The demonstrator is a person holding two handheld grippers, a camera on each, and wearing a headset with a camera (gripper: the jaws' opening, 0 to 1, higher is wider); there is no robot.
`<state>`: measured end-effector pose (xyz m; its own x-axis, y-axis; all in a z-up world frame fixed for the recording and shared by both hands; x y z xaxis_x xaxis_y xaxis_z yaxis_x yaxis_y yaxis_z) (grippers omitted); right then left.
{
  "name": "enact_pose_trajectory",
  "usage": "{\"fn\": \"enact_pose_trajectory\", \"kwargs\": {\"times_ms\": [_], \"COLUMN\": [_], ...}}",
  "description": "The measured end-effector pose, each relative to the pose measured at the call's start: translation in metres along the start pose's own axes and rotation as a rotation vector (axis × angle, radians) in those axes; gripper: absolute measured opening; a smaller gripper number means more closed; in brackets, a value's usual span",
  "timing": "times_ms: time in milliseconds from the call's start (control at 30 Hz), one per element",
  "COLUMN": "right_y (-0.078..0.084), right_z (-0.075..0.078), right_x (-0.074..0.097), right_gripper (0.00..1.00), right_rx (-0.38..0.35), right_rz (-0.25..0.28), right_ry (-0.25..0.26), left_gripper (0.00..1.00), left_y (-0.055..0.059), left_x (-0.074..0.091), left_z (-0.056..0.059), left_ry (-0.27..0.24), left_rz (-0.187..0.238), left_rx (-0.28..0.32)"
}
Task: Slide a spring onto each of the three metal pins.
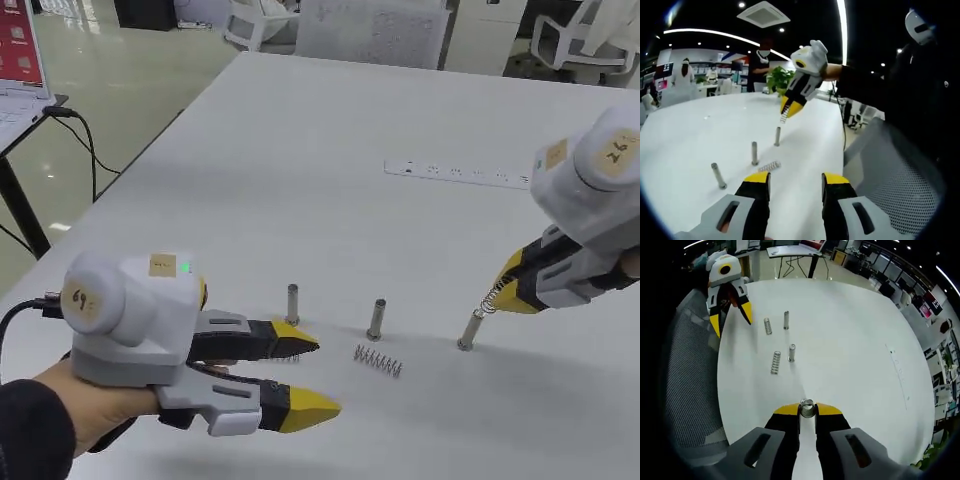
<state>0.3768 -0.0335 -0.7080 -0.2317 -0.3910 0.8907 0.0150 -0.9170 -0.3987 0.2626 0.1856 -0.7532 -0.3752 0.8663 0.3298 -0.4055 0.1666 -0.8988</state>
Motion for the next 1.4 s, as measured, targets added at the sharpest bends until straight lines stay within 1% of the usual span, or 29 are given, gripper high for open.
{"fn": "enact_pose_trajectory", "kwargs": {"times_ms": [33,100,200,300,467,900,1133,1400], "right_y": [0.001,0.001,0.001,0.001,0.002,0.005,0.007,0.013], "right_z": [0.001,0.001,0.002,0.002,0.003,0.004,0.004,0.003], "right_x": [-0.001,-0.003,-0.005,-0.007,-0.010,-0.019,-0.029,-0.042], "right_gripper": [0.08,0.08,0.08,0.08,0.08,0.08,0.08,0.08], "right_rx": [-0.007,-0.008,-0.004,-0.008,-0.010,-0.020,-0.024,-0.046], "right_rz": [0.000,-0.001,-0.009,-0.006,-0.014,-0.023,-0.030,-0.036], "right_ry": [-0.003,-0.009,-0.013,-0.021,-0.028,-0.048,-0.062,-0.078], "left_gripper": [0.34,0.35,0.34,0.35,0.35,0.34,0.34,0.34], "left_y": [0.002,0.004,0.003,0.002,0.003,0.003,0.004,0.005], "left_x": [0.000,0.001,0.002,0.002,0.001,0.001,0.002,0.002], "left_z": [0.001,0.000,0.000,-0.001,0.000,-0.001,-0.001,-0.003], "left_ry": [0.005,-0.003,-0.005,-0.008,-0.006,-0.008,-0.010,-0.011], "left_rz": [-0.007,-0.012,-0.003,0.001,-0.006,-0.008,-0.011,-0.017], "left_rx": [0.007,0.001,0.008,0.008,0.005,0.007,0.007,0.007]}}
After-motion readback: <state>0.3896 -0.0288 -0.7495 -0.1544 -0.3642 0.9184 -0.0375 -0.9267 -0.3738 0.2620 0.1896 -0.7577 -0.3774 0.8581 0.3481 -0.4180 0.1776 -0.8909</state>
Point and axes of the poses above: the centre of the closed fingertips' face, and the gripper's own axes: x roughly backward along the fingers, z roughly to its right, y roughly out of its underside, the point moved 7 cm from there along x, roughly backward along the fingers, and after that the axes turned 7 degrees about x, right-handed, at the moved point
